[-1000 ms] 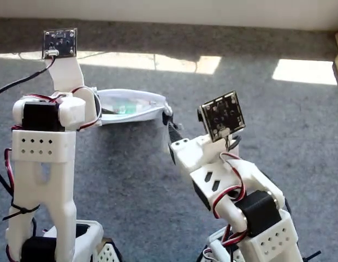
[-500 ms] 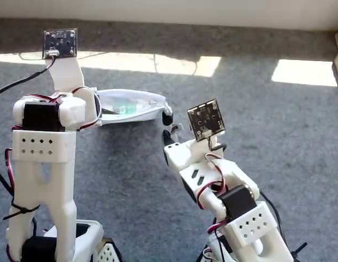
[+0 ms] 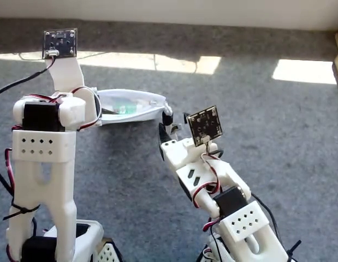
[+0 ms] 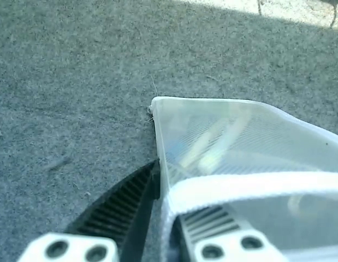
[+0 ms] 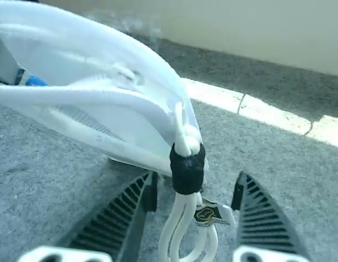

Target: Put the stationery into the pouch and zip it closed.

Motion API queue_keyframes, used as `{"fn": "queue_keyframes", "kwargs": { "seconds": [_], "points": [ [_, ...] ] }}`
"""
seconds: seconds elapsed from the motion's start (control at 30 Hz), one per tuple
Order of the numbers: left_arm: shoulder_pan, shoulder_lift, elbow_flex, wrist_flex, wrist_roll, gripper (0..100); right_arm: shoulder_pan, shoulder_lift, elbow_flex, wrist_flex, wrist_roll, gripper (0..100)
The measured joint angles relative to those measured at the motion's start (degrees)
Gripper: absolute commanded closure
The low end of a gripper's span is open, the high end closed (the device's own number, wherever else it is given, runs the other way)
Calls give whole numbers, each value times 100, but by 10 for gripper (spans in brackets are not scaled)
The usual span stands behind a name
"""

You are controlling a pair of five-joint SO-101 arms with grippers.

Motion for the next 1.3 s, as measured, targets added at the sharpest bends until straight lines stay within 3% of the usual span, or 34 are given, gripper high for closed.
{"fn": "queue_keyframes", "kwargs": {
  "seconds": [0.33, 0.5, 0.6, 0.8, 0.97, 1.3],
  "points": [
    [0, -26, 158, -44, 0, 989, 9, 0, 202, -70, 246, 995],
    [0, -26, 158, -53, 0, 989, 9, 0, 202, -70, 563, 993],
    [0, -26, 158, -53, 0, 989, 44, 0, 202, -18, 580, 981],
    [0, -26, 158, -53, -202, 989, 202, 0, 202, 387, 563, 827],
    [0, -26, 158, -53, -211, 989, 211, 0, 202, 466, -35, 819],
    [0, -26, 158, -53, -220, 989, 202, 0, 202, -484, -97, 819]
  ]
}}
